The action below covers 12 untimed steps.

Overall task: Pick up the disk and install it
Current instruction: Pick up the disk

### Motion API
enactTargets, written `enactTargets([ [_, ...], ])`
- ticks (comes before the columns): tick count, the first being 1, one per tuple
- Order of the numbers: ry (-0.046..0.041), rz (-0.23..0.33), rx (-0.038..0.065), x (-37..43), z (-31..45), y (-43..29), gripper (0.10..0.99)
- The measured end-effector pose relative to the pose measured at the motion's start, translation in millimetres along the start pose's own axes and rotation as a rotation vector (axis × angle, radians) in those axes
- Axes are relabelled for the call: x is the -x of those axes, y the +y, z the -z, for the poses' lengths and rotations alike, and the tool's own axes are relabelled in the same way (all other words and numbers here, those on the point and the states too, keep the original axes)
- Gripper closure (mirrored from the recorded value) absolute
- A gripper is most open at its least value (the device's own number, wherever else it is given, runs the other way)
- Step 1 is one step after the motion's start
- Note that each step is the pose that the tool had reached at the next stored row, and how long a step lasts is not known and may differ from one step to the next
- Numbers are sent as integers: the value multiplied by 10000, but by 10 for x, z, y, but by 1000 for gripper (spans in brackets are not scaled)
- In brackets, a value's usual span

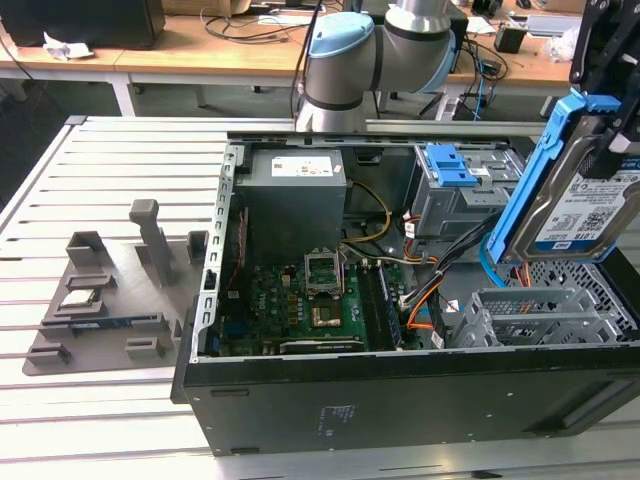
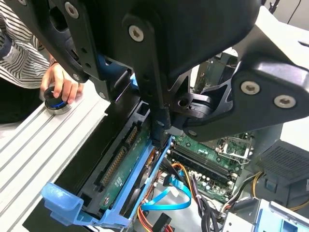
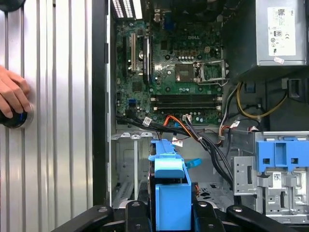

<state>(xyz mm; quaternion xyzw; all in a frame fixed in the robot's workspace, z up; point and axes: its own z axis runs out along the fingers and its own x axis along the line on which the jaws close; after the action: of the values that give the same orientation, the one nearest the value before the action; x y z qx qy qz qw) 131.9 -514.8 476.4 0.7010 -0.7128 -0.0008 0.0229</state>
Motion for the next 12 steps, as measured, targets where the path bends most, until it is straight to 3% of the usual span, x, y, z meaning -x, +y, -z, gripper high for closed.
enactTargets([
  [4, 1, 1, 0, -12, -91, -9, 722],
  [9, 0, 1, 0, -329, -223, -18, 722],
  [12, -137, -70, 4, -351, -229, -20, 722],
])
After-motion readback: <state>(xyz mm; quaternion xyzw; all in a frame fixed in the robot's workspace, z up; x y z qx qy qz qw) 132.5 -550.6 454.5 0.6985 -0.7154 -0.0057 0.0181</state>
